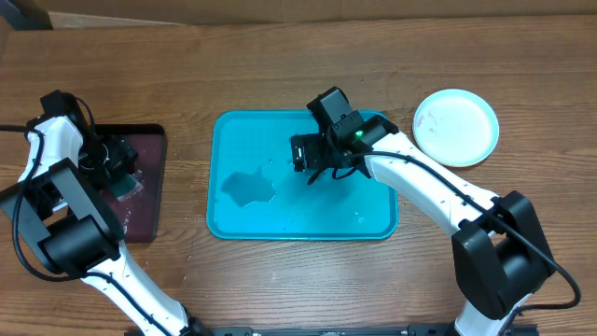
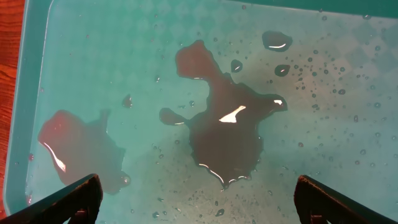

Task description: Clean dirty plates on tray and stack at the side

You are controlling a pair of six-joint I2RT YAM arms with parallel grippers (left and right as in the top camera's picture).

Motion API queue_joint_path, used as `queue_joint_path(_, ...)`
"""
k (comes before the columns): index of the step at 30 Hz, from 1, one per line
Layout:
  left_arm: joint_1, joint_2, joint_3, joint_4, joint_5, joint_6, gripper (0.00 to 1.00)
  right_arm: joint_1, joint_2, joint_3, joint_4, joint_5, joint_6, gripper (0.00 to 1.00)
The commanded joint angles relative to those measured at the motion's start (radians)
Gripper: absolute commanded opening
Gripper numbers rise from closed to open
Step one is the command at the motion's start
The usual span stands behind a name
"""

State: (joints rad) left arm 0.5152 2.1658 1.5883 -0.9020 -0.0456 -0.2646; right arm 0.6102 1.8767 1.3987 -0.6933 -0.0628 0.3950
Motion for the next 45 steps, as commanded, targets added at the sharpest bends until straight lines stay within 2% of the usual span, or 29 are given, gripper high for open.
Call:
queue_joint_path(1, 0.003, 0.013, -0.010, 0.005, -0.017, 0.018, 0.49, -0.003, -0.018, -0.006, 0.005, 0.010, -0.002, 1.00)
queue_joint_path(3, 0.002, 0.013, -0.010, 0.005, -0.017, 0.018, 0.04, -0.003, -0.018, -0.006, 0.005, 0.010, -0.002, 1.00)
queue_joint_path(7, 0.002, 0.013, -0.010, -0.005, -0.013, 0.018, 0.05, -0.003, -0.018, -0.006, 0.005, 0.010, -0.002, 1.00)
queue_joint_path(8, 0.002, 0.013, -0.010, -0.012, -0.012, 0.017, 0.30, -0.003, -0.018, -0.006, 0.005, 0.010, -0.002, 1.00)
queue_joint_path(9, 0.002, 0.013, -0.010, -0.019, -0.008, 0.017, 0.64, -0.003, -0.018, -0.006, 0.005, 0.010, -0.002, 1.00)
queue_joint_path(10, 0.002, 0.013, -0.010, -0.028, -0.004, 0.016, 0.89, -0.003, -0.018, -0.006, 0.005, 0.010, -0.002, 1.00)
queue_joint_path(11, 0.002, 0.013, -0.010, -0.037, -0.001, 0.014, 1.00, -0.003, -0.018, -0.006, 0.006, 0.010, -0.002, 1.00)
queue_joint_path(19, 0.002, 0.013, -0.011, -0.155, 0.113, 0.014, 0.98, -0.003, -0.018, -0.006, 0.009, 0.010, -0.002, 1.00)
queue_joint_path(20, 0.002, 0.013, -0.011, -0.167, 0.122, 0.014, 0.91, -0.003, -0.018, -0.006, 0.009, 0.010, -0.002, 1.00)
queue_joint_path(21, 0.002, 0.013, -0.011, -0.178, 0.124, 0.014, 0.79, -0.003, -0.018, -0.006, 0.008, 0.010, -0.002, 1.00)
queue_joint_path(25, 0.002, 0.013, -0.011, -0.198, 0.121, 0.014, 0.07, -0.003, -0.018, -0.006, 0.008, 0.010, -0.002, 1.00)
queue_joint_path(27, 0.002, 0.013, -0.011, -0.197, 0.121, 0.014, 0.04, -0.003, -0.018, -0.006, 0.005, 0.010, -0.002, 1.00)
queue_joint_path(28, 0.002, 0.013, -0.011, -0.195, 0.121, 0.014, 0.06, -0.003, -0.018, -0.006, 0.004, 0.010, -0.002, 1.00)
queue_joint_path(29, 0.002, 0.013, -0.011, -0.191, 0.121, 0.014, 0.22, -0.003, -0.018, -0.006, 0.003, 0.010, -0.002, 1.00)
queue_joint_path(31, 0.002, 0.013, -0.011, -0.179, 0.121, 0.014, 0.81, -0.003, -0.018, -0.006, 0.003, 0.010, -0.002, 1.00)
queue_joint_path(33, 0.002, 0.013, -0.011, -0.156, 0.116, 0.016, 0.99, -0.003, -0.018, -0.006, 0.003, 0.010, -0.002, 1.00)
queue_joint_path(40, 0.002, 0.013, -0.011, -0.069, -0.012, 0.018, 1.00, -0.003, -0.018, -0.006, 0.003, 0.010, -0.002, 1.00)
queue_joint_path(43, 0.002, 0.013, -0.011, -0.036, -0.014, 0.018, 1.00, -0.003, -0.018, -0.006, 0.005, 0.010, -0.002, 1.00)
queue_joint_path(44, 0.002, 0.013, -0.011, -0.027, -0.014, 0.018, 0.96, -0.003, -0.018, -0.006, 0.005, 0.011, -0.002, 1.00)
queue_joint_path(45, 0.002, 0.013, -0.011, -0.018, -0.014, 0.018, 0.87, -0.003, -0.018, -0.006, 0.007, 0.010, -0.002, 1.00)
